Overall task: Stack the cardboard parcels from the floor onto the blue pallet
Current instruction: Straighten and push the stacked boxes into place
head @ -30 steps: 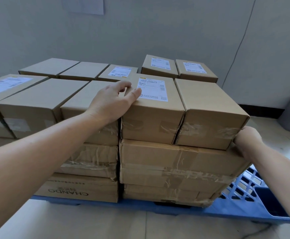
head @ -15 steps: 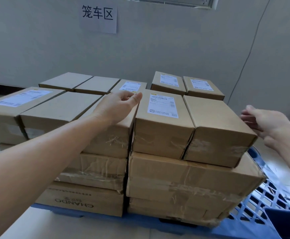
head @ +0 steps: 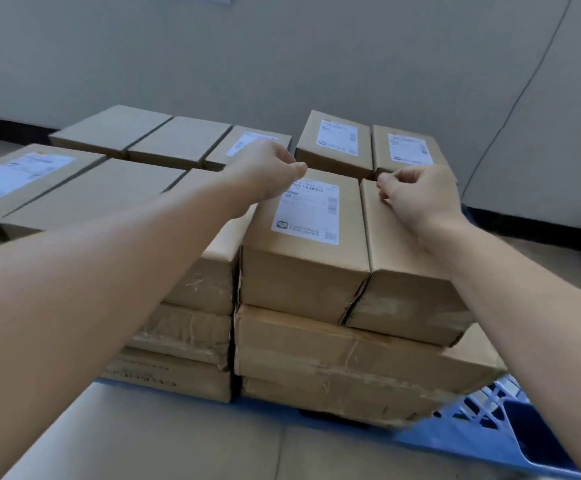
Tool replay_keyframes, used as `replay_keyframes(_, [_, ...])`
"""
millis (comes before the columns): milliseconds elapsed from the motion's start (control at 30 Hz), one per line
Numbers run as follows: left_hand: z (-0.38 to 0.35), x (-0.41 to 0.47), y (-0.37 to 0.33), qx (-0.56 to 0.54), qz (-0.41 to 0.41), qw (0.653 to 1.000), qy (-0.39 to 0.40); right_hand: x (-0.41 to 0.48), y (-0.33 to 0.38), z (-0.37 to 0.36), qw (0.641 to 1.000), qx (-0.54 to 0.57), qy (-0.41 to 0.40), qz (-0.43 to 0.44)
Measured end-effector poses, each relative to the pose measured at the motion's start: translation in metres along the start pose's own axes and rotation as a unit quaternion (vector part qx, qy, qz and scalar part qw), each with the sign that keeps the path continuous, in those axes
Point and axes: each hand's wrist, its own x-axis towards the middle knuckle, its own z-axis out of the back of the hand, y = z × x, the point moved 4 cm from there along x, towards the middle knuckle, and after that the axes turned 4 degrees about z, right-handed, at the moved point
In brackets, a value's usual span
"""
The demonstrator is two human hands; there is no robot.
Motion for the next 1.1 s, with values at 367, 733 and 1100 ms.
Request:
replay_keyframes(367, [0.017, 0.005, -0.024, 0.032, 0.120, 0.991, 0.052, 0.018, 0.017, 0.029, 0.985, -0.069, 0.135, -0.078])
replay_keyframes(733, [0.026, 0.053, -0.071, 0.031, 0.189, 0.978, 0.087, 0.079, 0.006, 0.053, 0.965, -0.066, 0.143, -0.211])
replay_keyframes(1100, [-0.017, 0.155, -0.037, 0.012, 0.212, 0.969, 0.127, 0.143, -0.058, 0.021, 0.942, -0.180, 0.058, -0.279])
